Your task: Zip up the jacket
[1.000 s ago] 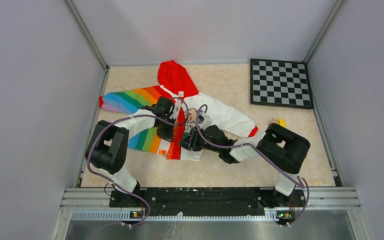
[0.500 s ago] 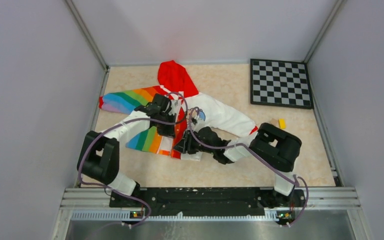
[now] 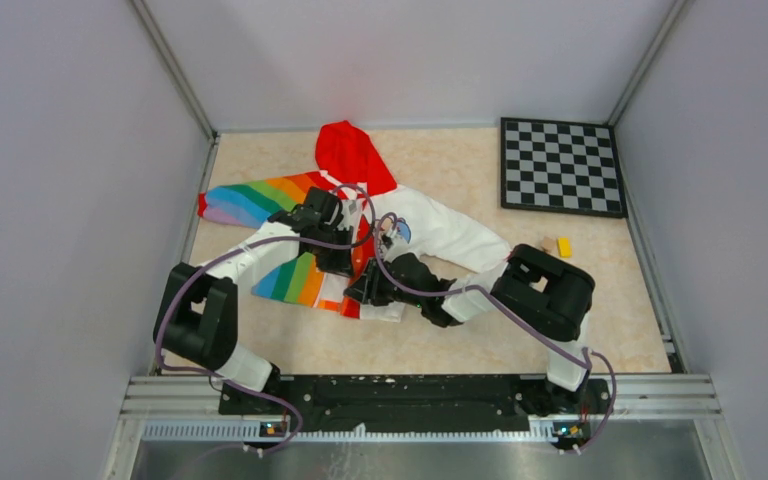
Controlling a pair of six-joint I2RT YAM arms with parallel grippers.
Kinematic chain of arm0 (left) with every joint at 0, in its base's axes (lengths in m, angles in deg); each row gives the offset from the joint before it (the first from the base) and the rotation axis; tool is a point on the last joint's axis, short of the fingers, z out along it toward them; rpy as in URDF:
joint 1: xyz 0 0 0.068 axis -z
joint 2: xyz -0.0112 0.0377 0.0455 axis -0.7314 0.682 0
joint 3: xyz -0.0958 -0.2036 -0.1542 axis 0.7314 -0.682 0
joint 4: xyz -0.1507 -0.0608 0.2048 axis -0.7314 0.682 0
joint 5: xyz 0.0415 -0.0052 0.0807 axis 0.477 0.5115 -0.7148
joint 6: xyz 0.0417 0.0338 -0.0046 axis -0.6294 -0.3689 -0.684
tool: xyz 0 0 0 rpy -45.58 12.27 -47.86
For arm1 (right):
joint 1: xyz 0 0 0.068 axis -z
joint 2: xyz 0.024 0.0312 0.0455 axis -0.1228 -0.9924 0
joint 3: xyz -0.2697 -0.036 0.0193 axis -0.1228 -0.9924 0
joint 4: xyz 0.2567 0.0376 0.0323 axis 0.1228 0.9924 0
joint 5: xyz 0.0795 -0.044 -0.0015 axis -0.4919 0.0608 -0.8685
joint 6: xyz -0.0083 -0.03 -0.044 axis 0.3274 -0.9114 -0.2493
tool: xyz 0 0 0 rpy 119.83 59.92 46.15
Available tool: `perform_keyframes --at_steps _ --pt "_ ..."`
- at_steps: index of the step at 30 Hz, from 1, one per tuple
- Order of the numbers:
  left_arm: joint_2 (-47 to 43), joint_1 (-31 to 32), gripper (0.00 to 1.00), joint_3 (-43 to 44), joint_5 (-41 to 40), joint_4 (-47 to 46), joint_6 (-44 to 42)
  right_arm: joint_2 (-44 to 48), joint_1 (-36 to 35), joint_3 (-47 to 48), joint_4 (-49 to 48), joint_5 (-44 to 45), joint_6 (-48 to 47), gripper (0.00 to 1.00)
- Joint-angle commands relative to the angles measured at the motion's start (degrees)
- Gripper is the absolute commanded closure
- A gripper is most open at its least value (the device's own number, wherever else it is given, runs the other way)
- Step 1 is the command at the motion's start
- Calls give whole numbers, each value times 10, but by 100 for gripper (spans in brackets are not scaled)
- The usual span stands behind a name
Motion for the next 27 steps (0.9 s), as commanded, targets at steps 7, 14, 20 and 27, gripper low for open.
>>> perform_keyframes --at_steps 7,14,20,27 --pt "-24 2 93 23 17 -3 24 -10 -14 40 41 66 6 58" --pt "-41 4 79 24 21 -10 34 13 -14 8 -16 73 -16 100" --pt "-129 -13 29 -22 5 -39 66 33 26 -93 -252 -84 -96 100" --pt "-320 -85 12 -207 173 -224 179 0 60 -127 -458 -254 -75 100"
